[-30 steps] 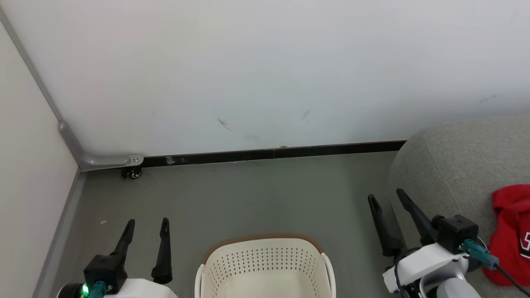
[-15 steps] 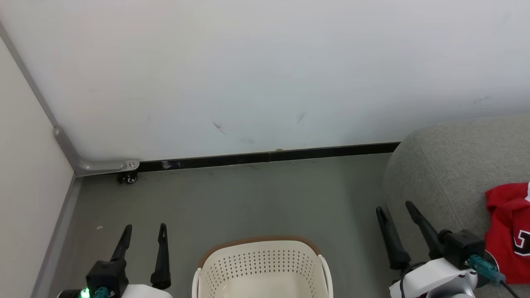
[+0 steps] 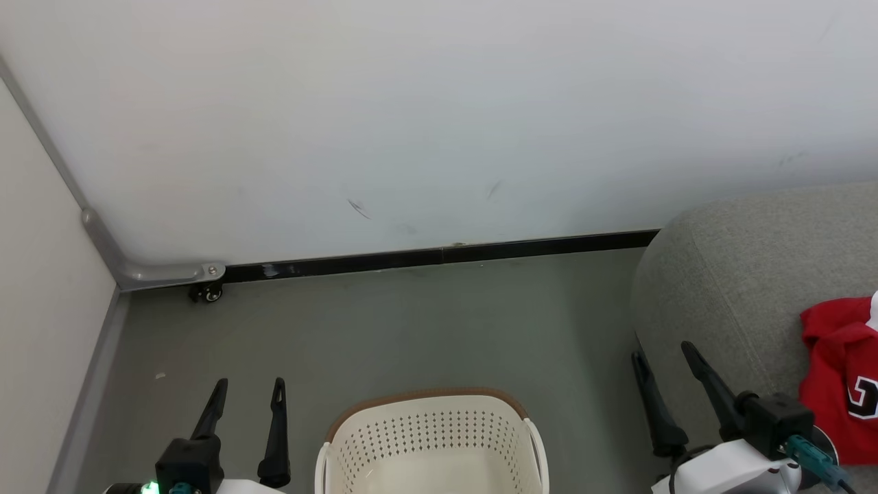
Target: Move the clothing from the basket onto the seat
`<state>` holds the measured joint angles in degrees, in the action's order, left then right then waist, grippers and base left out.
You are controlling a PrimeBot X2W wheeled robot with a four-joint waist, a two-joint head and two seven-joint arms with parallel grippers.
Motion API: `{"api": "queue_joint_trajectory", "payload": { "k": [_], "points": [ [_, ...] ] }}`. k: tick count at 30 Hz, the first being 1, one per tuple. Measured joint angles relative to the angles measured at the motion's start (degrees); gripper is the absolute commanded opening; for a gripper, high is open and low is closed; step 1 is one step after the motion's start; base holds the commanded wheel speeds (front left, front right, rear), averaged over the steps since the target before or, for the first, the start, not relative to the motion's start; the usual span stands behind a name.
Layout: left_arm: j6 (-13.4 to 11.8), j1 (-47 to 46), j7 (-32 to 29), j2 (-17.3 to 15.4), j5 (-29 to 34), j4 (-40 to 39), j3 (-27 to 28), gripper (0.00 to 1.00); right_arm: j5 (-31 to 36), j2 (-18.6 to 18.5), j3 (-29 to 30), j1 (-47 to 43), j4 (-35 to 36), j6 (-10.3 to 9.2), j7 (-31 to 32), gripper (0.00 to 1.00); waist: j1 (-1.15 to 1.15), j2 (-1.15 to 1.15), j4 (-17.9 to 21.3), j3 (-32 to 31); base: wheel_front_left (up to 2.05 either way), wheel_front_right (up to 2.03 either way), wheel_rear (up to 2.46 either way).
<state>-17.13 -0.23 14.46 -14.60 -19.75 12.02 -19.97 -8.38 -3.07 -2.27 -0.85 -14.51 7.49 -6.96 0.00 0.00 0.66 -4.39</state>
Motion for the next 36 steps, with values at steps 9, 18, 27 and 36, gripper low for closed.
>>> {"api": "queue_joint_trajectory", "payload": {
  "k": [9,18,27,36],
  "points": [
    [0.0,0.0,0.0,-0.2,0.8,0.1,-0.1,1.0,0.7,0.3,0.1,-0.7,1.5,0.0,0.4,1.0,0.0,0.0,-0.3,0.4,0.0,0.0,0.0],
    [0.0,0.0,0.0,0.0,0.8,0.4,-0.6,1.0,1.1,0.4,0.1,-1.6,2.8,0.0,0.9,1.0,0.0,0.0,-0.1,0.5,0.0,0.0,0.0],
    [0.1,-0.1,0.0,0.1,0.9,0.8,-0.9,1.0,-0.4,0.4,-0.3,-2.5,3.6,0.0,0.9,1.0,0.0,0.0,0.2,0.5,0.0,0.0,0.0],
    [0.1,-0.1,0.0,0.2,0.9,1.4,-1.1,1.0,-0.8,0.4,-0.5,-2.7,4.1,0.0,1.0,1.0,0.0,0.0,0.4,0.4,0.0,0.0,0.0]
  ]
}}
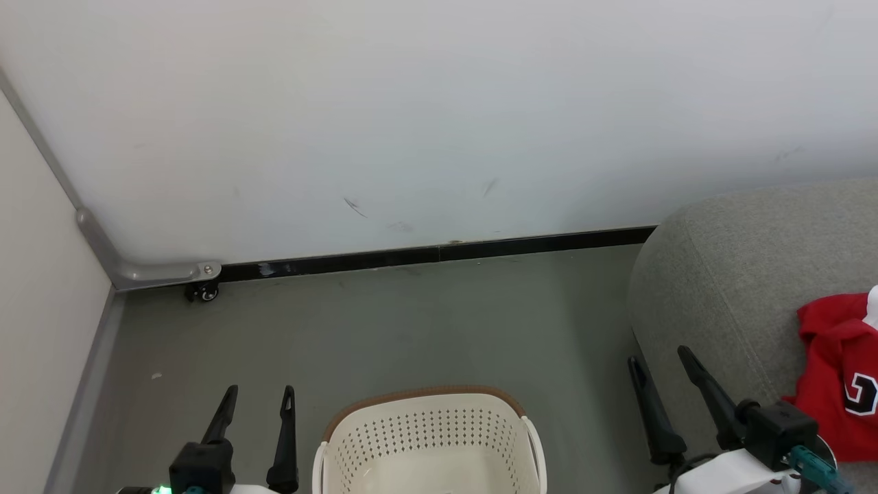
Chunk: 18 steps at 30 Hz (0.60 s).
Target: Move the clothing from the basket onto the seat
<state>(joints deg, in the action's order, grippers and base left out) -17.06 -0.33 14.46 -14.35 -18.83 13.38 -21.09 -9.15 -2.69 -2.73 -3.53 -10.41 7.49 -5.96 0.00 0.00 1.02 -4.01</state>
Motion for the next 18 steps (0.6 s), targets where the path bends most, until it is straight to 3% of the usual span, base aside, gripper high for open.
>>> {"api": "queue_joint_trajectory", "payload": {
  "k": [16,17,18],
  "points": [
    [0.1,0.0,0.0,0.1,0.8,0.3,-0.2,1.0,0.0,0.0,-0.4,-0.1,1.5,0.0,0.5,1.0,0.0,0.0,-0.3,0.7,0.0,0.0,0.0],
    [0.2,0.0,0.0,0.1,0.8,0.4,-0.3,0.0,0.0,0.0,-0.4,-0.1,1.4,0.0,0.5,0.0,0.0,0.0,-0.3,0.8,0.0,0.0,0.0],
    [0.2,0.2,0.0,0.3,0.8,1.0,-0.4,0.0,0.0,0.0,-0.4,-0.2,0.8,0.0,0.5,0.0,0.0,0.0,-0.3,0.8,0.0,0.0,0.0]
  ]
}}
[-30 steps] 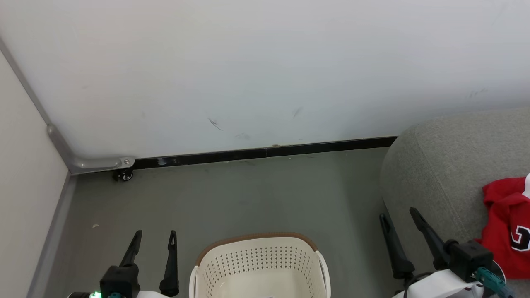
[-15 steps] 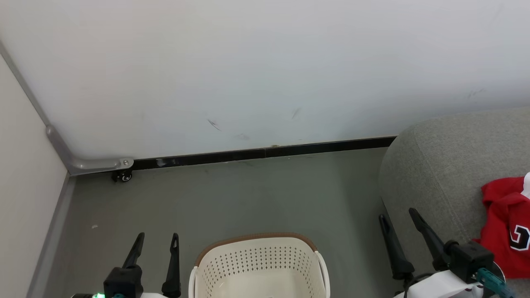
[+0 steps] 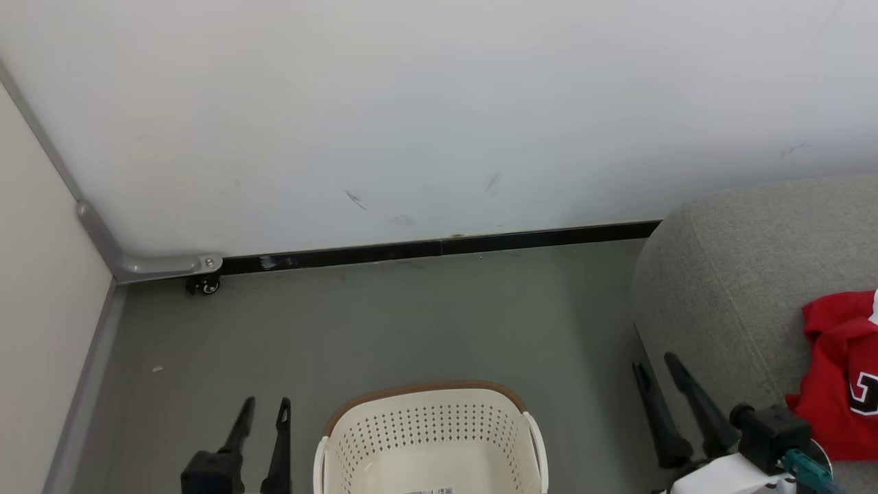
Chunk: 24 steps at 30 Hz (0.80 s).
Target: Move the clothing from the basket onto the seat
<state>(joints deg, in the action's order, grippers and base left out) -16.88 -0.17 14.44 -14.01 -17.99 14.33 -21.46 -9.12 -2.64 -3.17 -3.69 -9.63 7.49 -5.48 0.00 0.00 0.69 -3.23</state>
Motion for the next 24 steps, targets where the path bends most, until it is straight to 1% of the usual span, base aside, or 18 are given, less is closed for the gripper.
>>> {"api": "queue_joint_trajectory", "payload": {
  "k": [6,9,20,24],
  "points": [
    [0.1,1.7,-0.2,1.3,-0.2,2.0,-0.5,0.0,-0.1,0.2,-0.2,-2.1,-2.2,0.0,0.0,0.0,0.0,0.0,0.0,0.0,0.0,0.0,0.0],
    [0.7,1.8,-0.4,1.5,-1.9,1.7,-0.1,0.0,-1.7,0.2,-0.4,-2.1,-2.1,0.0,0.0,0.0,0.0,0.0,0.0,0.1,0.0,0.0,0.0],
    [3.2,1.8,-2.5,2.5,-12.3,0.8,2.7,0.0,-12.5,0.2,-0.7,-2.2,-1.1,0.0,-0.1,0.0,-0.01,0.0,-0.1,0.5,0.0,0.0,0.0],
    [3.9,1.8,-3.4,3.2,-15.0,0.5,3.8,0.0,-17.2,0.2,0.0,-2.1,-1.1,0.0,0.0,0.0,-0.07,0.0,-0.1,0.6,0.0,0.0,0.0]
  ]
}}
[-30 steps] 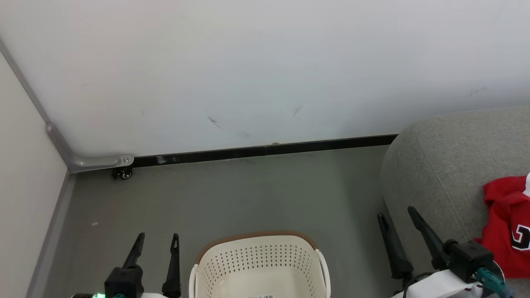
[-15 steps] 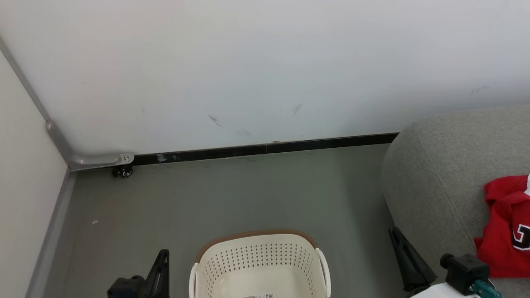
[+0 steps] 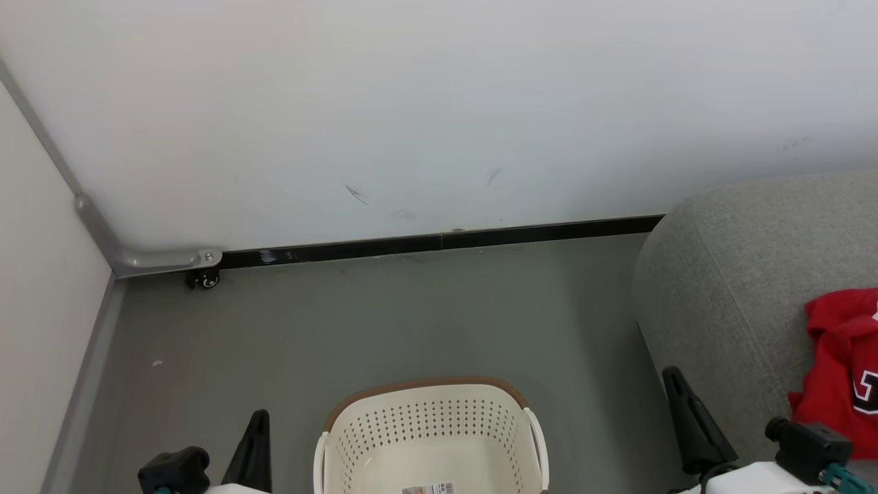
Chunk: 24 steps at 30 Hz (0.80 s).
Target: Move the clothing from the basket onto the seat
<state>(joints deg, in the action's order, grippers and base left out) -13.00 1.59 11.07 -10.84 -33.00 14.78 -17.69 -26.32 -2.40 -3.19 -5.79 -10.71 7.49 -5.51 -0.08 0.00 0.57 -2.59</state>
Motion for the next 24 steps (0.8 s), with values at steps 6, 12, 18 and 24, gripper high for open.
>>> {"api": "queue_joint_trajectory", "payload": {
  "k": [6,12,18,24],
  "points": [
    [1.5,0.0,-1.4,0.5,-4.3,-0.2,1.6,0.0,-4.8,0.0,0.8,0.2,0.0,0.0,0.6,0.0,-0.26,0.0,-0.1,0.1,0.0,0.0,0.0],
    [2.6,0.0,-2.5,1.1,-9.0,-0.4,3.1,0.0,-10.0,-0.1,1.2,0.2,-0.1,0.0,1.5,0.0,-0.58,0.0,-0.1,0.1,0.0,0.0,0.0],
    [4.1,0.0,-3.8,1.8,-13.4,-0.7,4.7,0.0,-15.3,-0.5,1.6,0.5,-0.2,0.0,2.0,0.0,-0.84,0.0,-0.2,0.0,0.0,0.0,0.0],
    [5.7,0.0,-5.0,2.2,-17.7,-0.8,6.3,0.0,-20.6,-0.9,2.1,1.5,-0.4,-0.01,2.6,0.0,-0.92,0.0,-0.2,-0.1,0.0,0.0,0.0]
  ]
}}
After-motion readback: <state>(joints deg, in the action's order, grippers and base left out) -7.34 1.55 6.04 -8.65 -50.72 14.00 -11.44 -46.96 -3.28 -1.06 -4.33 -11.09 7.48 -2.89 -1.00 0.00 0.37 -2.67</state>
